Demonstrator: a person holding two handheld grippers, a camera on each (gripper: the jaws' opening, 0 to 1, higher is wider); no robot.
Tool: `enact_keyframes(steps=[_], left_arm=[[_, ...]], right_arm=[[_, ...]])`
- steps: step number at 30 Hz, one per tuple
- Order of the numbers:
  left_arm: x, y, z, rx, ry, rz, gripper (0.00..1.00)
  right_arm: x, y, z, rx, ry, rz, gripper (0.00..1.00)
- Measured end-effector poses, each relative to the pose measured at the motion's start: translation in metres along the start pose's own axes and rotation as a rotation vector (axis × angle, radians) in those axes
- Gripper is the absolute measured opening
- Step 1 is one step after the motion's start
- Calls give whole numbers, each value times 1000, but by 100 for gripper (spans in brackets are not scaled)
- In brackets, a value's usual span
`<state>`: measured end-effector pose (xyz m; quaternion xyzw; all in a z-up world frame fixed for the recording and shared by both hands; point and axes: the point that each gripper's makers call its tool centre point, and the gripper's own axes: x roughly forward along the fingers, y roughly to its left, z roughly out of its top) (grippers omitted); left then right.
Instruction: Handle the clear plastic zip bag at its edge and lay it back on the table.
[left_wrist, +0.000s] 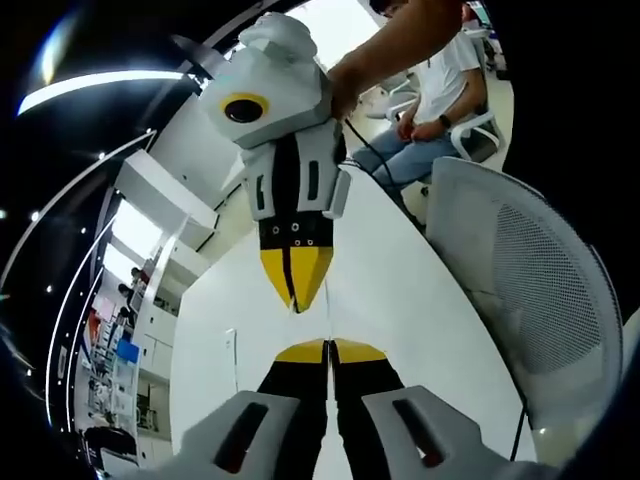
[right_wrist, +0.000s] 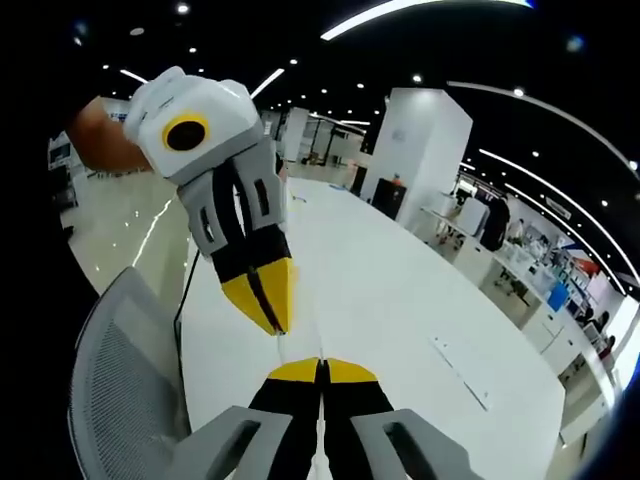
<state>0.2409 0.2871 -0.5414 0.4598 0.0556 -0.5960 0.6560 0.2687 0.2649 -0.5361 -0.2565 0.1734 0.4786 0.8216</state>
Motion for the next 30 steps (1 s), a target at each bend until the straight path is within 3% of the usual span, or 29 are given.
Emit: enact_keyframes(steps=[14,30], left_arm=[[4,-25,-4,6,-4,-52,0],[3,-31,2,-31,-29,-69,0]], right_arm=[[4,-28,5,29,5,-95,0],[-3,-50,-1,61,-1,-162,0]])
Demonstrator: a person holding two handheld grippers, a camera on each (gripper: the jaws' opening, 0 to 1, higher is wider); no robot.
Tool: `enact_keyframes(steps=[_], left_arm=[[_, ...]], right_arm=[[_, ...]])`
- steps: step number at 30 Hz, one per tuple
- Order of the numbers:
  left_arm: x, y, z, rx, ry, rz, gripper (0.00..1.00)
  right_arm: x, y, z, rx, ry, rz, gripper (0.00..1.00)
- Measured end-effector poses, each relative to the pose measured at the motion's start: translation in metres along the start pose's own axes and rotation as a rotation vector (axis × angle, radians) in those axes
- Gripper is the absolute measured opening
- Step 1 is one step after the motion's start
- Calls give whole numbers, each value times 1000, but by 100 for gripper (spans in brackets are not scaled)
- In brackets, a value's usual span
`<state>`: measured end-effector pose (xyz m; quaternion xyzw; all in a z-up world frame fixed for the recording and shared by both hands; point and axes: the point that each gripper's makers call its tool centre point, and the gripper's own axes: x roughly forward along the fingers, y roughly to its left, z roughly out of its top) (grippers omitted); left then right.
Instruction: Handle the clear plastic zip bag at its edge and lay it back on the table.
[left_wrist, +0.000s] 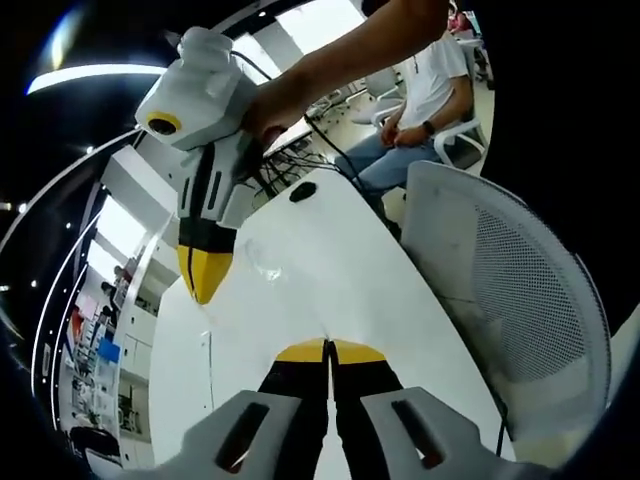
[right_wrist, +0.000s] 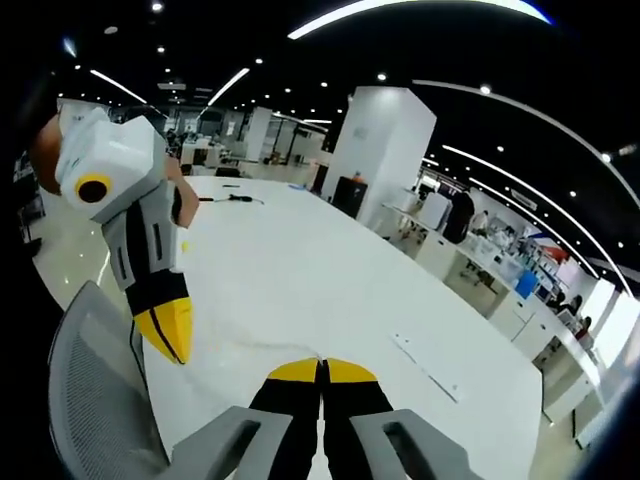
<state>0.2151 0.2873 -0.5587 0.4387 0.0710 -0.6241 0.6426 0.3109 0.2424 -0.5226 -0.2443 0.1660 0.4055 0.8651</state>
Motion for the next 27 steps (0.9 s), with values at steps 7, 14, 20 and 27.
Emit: enact_keyframes(steps=[7,14,20,27], left_arm=[[-2,-1,3,-4,0,-4,0],[-6,8,-1,-6,13,46,0],[-9,20,-3,0,17,100,0],[-14,34,-3,10,19,157,0]], right_arm=[[-1,4,0,0,-3,5,0],[-2,15,4,-14,-18,52,0],[-3,29,5,-27,-23,96,0],[-9,43,4,-30,-21,133,0]])
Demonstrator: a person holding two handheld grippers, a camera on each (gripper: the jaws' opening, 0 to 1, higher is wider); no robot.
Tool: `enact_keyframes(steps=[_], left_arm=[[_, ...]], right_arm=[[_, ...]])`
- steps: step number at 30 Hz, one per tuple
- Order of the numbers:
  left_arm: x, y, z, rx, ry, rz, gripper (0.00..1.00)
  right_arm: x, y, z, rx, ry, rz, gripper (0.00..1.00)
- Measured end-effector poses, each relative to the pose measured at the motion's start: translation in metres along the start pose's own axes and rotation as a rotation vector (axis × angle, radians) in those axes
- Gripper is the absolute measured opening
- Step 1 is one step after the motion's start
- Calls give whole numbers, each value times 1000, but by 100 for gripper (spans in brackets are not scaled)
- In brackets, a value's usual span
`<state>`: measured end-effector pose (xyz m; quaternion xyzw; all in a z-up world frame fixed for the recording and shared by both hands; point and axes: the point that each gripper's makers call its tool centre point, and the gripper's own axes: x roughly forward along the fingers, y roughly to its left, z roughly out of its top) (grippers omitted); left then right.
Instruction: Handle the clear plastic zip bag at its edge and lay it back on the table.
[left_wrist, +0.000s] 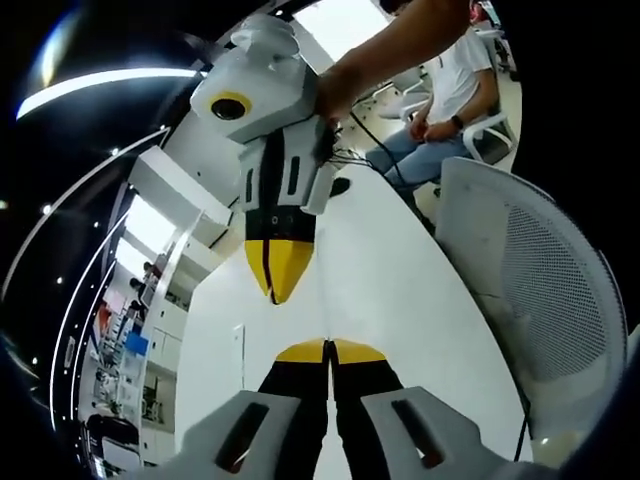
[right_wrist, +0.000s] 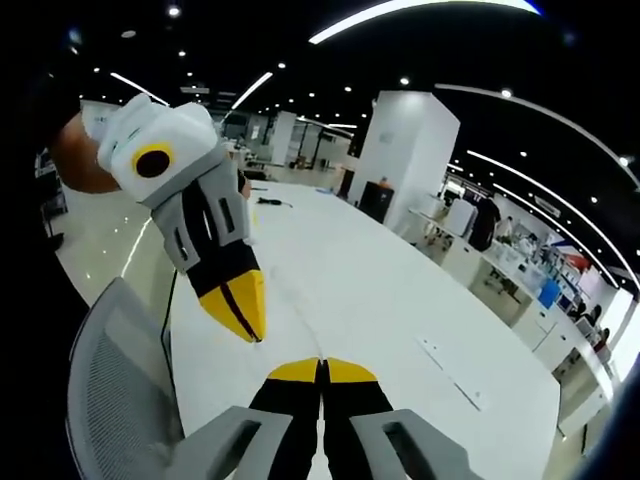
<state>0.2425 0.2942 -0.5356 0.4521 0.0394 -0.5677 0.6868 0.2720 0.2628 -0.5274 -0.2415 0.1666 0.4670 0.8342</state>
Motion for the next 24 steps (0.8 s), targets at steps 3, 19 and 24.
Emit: enact_keyframes(steps=[3,19,24], left_arm=[[-1,4,1,3,-4,13,0],[-7,13,2,-53,-37,38,0],[-13,16,4,-139,-81,56,0]], right_arm=[[0,4,0,1,-1,14,0],[6,17,-1,7,5,72,0],[10,16,1,-2,4,79,0]])
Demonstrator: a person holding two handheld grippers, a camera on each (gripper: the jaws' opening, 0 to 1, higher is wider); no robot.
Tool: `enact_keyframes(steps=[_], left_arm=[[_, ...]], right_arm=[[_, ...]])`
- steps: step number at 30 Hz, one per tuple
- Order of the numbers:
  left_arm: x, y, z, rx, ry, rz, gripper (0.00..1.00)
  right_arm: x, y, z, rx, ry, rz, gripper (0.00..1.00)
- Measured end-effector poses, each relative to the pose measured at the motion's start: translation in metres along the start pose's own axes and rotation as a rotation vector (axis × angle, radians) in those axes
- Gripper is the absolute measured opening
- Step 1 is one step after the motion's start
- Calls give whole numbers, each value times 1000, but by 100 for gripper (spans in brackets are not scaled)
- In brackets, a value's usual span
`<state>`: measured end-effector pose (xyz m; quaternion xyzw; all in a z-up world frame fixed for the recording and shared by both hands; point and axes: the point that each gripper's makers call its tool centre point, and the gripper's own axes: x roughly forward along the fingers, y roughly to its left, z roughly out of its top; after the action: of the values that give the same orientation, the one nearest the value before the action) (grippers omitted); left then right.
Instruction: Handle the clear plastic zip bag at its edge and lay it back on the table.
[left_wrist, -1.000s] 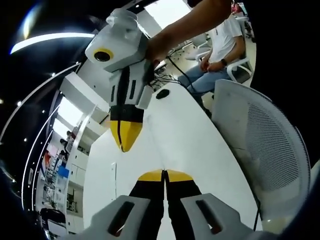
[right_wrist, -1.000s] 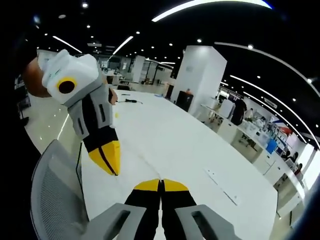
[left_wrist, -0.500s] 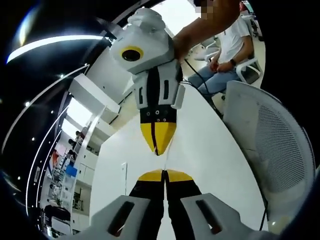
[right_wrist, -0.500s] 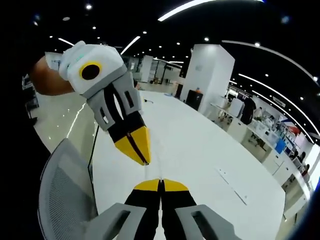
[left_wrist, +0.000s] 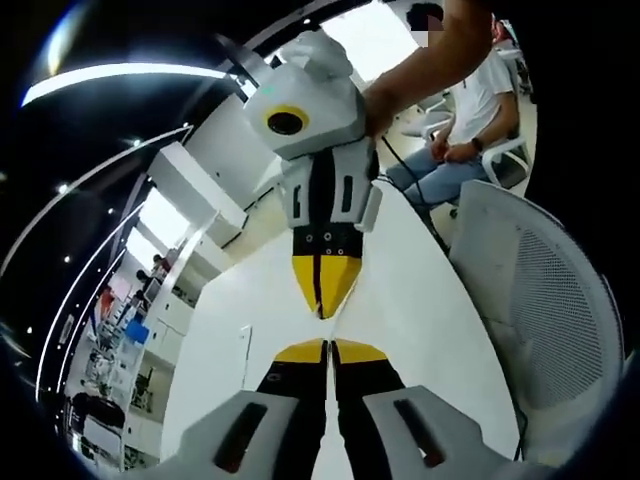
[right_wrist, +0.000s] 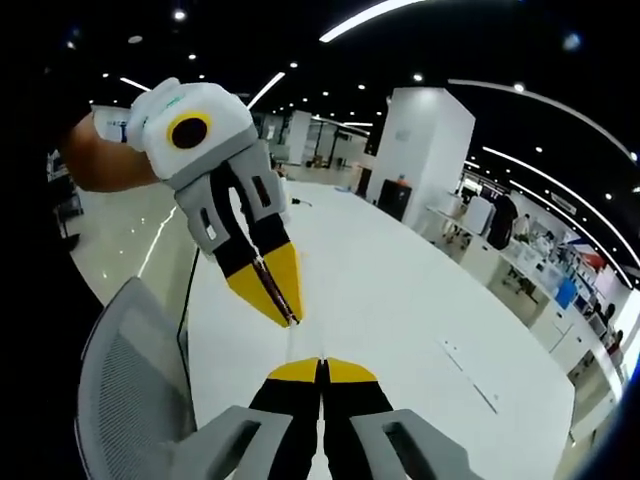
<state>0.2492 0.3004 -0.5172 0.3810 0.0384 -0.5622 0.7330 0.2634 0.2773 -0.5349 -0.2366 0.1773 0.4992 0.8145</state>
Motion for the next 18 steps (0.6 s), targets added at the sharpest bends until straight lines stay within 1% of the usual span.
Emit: enact_keyframes(steps=[1,3,6,10,11,13,18], left_arm=[[-1,1,0,-27,-10,4,0],[-6,5,1,-53,-40,28,4],[-14,10,-2,-130,-72,65,12],[-25,15,-11,-195,-71,117,17],[-29,15,-14,-230,-79,129,19],[-35,14,-20,-270,-81,145,21],[-47,9,-36,-330,-64,178,28]], right_arm=[[1,-1,0,-4,0,1,0],[3,-2,1,-5,0,2,0],[6,-4,0,-13,4,6,0],[10,-9,0,-28,7,6,0],[11,-9,0,-28,7,6,0],[13,-13,1,-33,6,7,0],[16,-29,3,-80,6,-9,0]])
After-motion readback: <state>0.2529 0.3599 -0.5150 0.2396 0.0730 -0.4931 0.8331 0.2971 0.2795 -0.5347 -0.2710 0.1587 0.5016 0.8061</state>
